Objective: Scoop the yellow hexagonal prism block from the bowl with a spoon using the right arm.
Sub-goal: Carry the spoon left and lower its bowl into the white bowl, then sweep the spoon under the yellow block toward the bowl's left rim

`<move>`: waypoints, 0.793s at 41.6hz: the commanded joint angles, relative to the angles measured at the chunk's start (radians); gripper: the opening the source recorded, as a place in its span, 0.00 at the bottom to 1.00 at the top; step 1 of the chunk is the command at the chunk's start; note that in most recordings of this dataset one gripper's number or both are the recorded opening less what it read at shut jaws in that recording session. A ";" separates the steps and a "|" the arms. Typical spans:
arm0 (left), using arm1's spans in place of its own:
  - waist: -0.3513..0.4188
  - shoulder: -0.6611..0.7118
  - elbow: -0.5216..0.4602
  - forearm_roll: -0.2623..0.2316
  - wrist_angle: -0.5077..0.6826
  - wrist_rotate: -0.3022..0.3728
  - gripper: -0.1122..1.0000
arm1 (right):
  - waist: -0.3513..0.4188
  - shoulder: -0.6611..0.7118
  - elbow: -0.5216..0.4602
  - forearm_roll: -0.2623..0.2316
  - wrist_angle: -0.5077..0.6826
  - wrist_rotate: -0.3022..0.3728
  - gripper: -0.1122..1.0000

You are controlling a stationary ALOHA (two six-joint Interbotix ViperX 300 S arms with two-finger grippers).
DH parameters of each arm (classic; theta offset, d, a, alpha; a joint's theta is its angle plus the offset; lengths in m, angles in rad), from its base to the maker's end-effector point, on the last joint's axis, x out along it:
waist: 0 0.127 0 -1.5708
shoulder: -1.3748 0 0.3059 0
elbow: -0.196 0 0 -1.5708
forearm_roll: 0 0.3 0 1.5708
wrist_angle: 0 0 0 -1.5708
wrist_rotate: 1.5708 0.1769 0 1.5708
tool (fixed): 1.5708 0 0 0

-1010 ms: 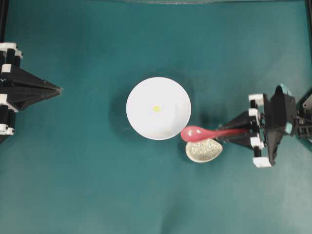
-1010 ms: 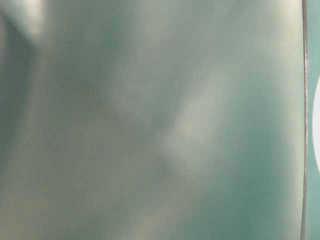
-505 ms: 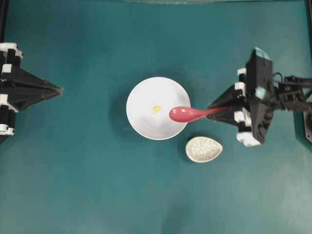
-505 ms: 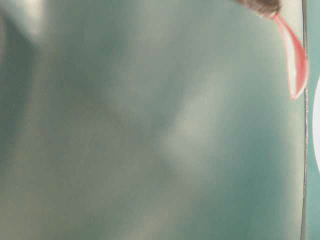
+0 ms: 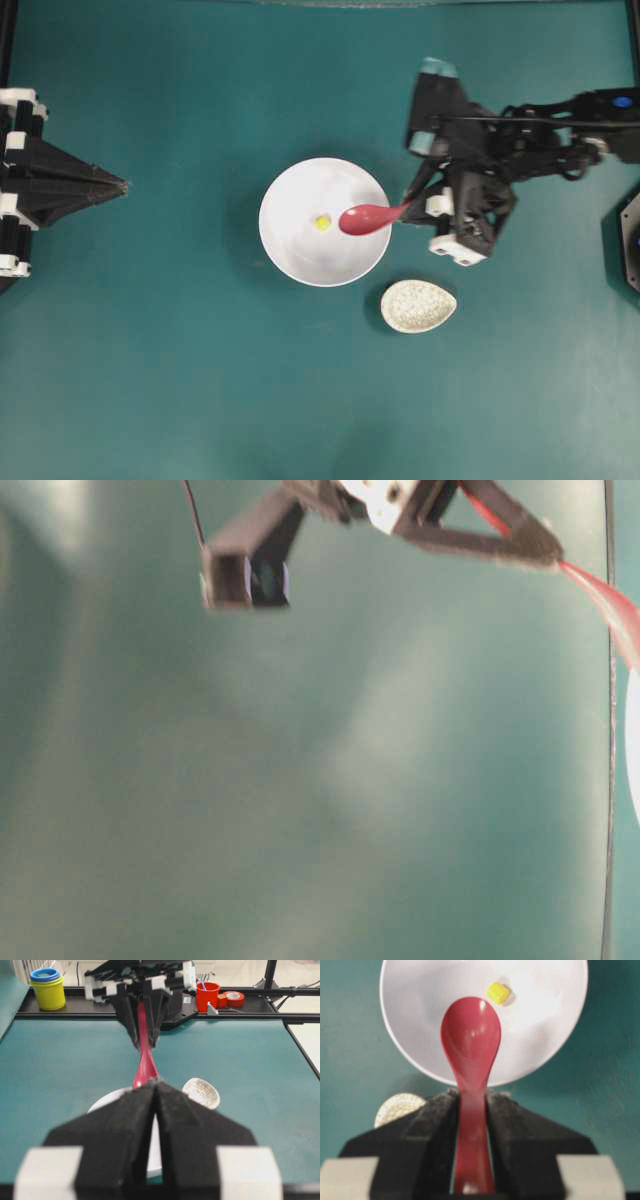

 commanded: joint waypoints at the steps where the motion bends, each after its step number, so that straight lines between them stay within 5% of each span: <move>1: 0.002 0.012 -0.021 0.002 -0.009 0.002 0.10 | -0.002 0.028 -0.071 -0.011 0.040 0.002 0.32; 33: 0.000 0.012 -0.021 0.002 -0.012 0.002 0.10 | -0.002 0.198 -0.126 -0.051 0.043 0.002 0.32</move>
